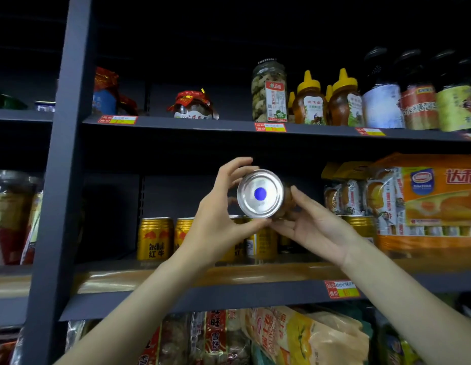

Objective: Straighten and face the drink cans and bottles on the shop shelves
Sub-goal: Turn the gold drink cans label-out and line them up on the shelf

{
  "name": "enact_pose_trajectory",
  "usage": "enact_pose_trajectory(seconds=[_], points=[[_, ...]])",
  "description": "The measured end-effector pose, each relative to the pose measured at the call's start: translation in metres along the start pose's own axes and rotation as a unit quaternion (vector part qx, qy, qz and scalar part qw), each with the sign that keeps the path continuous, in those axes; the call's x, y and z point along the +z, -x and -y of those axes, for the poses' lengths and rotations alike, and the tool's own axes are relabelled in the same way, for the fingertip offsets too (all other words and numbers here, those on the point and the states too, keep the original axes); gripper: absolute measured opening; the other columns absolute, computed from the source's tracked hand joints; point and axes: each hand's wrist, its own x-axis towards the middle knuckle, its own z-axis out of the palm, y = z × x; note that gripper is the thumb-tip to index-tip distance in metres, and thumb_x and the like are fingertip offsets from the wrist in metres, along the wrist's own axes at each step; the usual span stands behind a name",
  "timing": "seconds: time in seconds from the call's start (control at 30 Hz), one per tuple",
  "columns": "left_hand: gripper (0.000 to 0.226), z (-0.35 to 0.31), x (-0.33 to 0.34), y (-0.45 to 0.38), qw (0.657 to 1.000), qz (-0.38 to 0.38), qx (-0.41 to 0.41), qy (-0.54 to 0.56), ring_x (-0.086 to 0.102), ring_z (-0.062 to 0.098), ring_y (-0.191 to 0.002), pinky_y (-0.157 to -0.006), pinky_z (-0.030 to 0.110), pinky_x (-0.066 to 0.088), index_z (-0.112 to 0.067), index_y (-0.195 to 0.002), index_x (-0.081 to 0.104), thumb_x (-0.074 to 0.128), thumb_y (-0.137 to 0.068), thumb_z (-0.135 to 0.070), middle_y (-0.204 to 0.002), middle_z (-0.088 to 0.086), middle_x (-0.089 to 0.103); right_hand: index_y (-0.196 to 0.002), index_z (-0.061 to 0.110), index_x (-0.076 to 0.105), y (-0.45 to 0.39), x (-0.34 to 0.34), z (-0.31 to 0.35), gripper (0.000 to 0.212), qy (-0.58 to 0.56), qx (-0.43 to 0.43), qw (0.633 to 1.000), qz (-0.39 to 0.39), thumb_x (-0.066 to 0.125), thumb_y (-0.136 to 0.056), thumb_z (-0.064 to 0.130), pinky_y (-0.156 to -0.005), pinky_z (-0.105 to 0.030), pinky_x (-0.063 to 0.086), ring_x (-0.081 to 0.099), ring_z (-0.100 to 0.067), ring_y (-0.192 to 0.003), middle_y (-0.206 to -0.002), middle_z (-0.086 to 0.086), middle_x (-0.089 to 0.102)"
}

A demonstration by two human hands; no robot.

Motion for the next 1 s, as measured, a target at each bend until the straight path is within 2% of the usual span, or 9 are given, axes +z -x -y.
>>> enact_pose_trajectory(seconds=[0.07,0.17,0.27,0.33,0.47,0.6,0.73,0.87,1.0], points=[[0.068,0.005,-0.001,0.001,0.998,0.040,-0.046,0.021,0.052,0.000,-0.116,-0.090,0.017,0.049,-0.034,-0.126,0.039,0.077,-0.073,-0.013,-0.125,-0.017,0.050,-0.119,0.014,0.058,-0.001,-0.003,0.002,0.084,0.032,-0.059,0.998,-0.019,0.092,-0.042,0.018,-0.075,-0.036,0.057,0.065,-0.030,-0.105,-0.115,-0.015,0.066],[0.056,0.014,-0.002,0.000,0.987,0.061,-0.131,0.066,0.061,0.006,-0.104,-0.090,0.027,0.052,-0.029,-0.118,0.049,0.075,-0.069,-0.027,-0.118,-0.007,0.058,-0.117,0.024,0.054,0.001,-0.001,0.005,0.073,0.152,-0.133,0.979,-0.040,0.085,-0.054,0.005,-0.082,-0.029,0.054,0.058,-0.022,-0.113,-0.122,-0.004,0.057],[0.067,0.021,-0.001,-0.002,0.986,0.076,-0.144,0.043,0.062,0.009,-0.103,-0.093,0.036,0.052,-0.026,-0.118,0.049,0.076,-0.058,-0.040,-0.113,-0.004,0.064,-0.125,0.028,0.050,0.005,0.000,0.002,0.077,0.182,-0.145,0.972,0.011,0.072,-0.058,-0.003,-0.085,-0.026,0.053,0.058,-0.015,-0.114,-0.123,0.003,0.059],[0.065,0.024,0.001,0.000,0.988,0.074,-0.137,0.025,0.062,0.007,-0.103,-0.091,0.031,0.052,-0.032,-0.115,0.047,0.077,-0.058,-0.040,-0.112,-0.006,0.064,-0.129,0.033,0.047,0.007,0.001,0.003,0.083,0.195,-0.138,0.970,0.039,0.072,-0.058,-0.002,-0.086,-0.025,0.052,0.059,-0.012,-0.115,-0.125,0.003,0.060],[0.062,0.027,0.005,0.004,0.993,0.043,-0.108,-0.017,0.052,-0.008,-0.111,-0.093,0.011,0.045,-0.040,-0.109,0.042,0.082,-0.064,-0.021,-0.110,-0.019,0.056,-0.127,0.034,0.046,0.007,0.005,0.007,0.077,0.258,-0.153,0.953,0.052,0.072,-0.061,0.003,-0.087,-0.024,0.052,0.060,-0.007,-0.111,-0.118,0.010,0.063],[0.070,0.030,0.005,0.005,0.994,0.031,-0.095,-0.048,0.048,-0.009,-0.113,-0.094,0.006,0.040,-0.046,-0.109,0.037,0.082,-0.066,-0.016,-0.114,-0.027,0.048,-0.128,0.033,0.044,0.005,0.006,0.008,0.083,0.320,-0.171,0.929,0.076,0.082,-0.060,0.004,-0.094,-0.027,0.049,0.056,-0.009,-0.118,-0.123,0.010,0.060],[0.075,0.029,0.002,0.006,0.992,0.047,-0.084,-0.083,0.045,-0.010,-0.110,-0.086,-0.003,0.036,-0.045,-0.115,0.029,0.080,-0.069,-0.016,-0.117,-0.027,0.043,-0.130,0.030,0.041,0.000,0.011,0.005,0.081,0.354,-0.175,0.914,0.090,0.077,-0.063,0.002,-0.096,-0.026,0.048,0.054,-0.008,-0.120,-0.125,0.010,0.060],[0.078,0.019,-0.009,0.008,0.995,0.034,-0.077,-0.055,0.051,-0.006,-0.114,-0.093,0.009,0.041,-0.031,-0.129,0.033,0.081,-0.068,-0.026,-0.124,-0.017,0.052,-0.128,0.032,0.040,-0.008,0.027,0.001,0.079,0.383,-0.191,0.897,0.107,0.079,-0.063,0.012,-0.095,-0.023,0.048,0.057,-0.005,-0.116,-0.120,0.011,0.063],[0.086,0.006,-0.039,0.016,0.993,-0.015,-0.105,-0.046,0.060,0.000,-0.104,-0.087,0.023,0.051,-0.043,-0.132,0.032,0.081,-0.061,-0.046,-0.118,-0.019,0.058,-0.128,0.037,0.042,-0.029,0.052,-0.005,0.054,0.367,-0.154,0.905,0.154,0.066,-0.080,0.031,-0.100,-0.028,0.046,0.057,-0.007,-0.118,-0.126,0.004,0.061]])
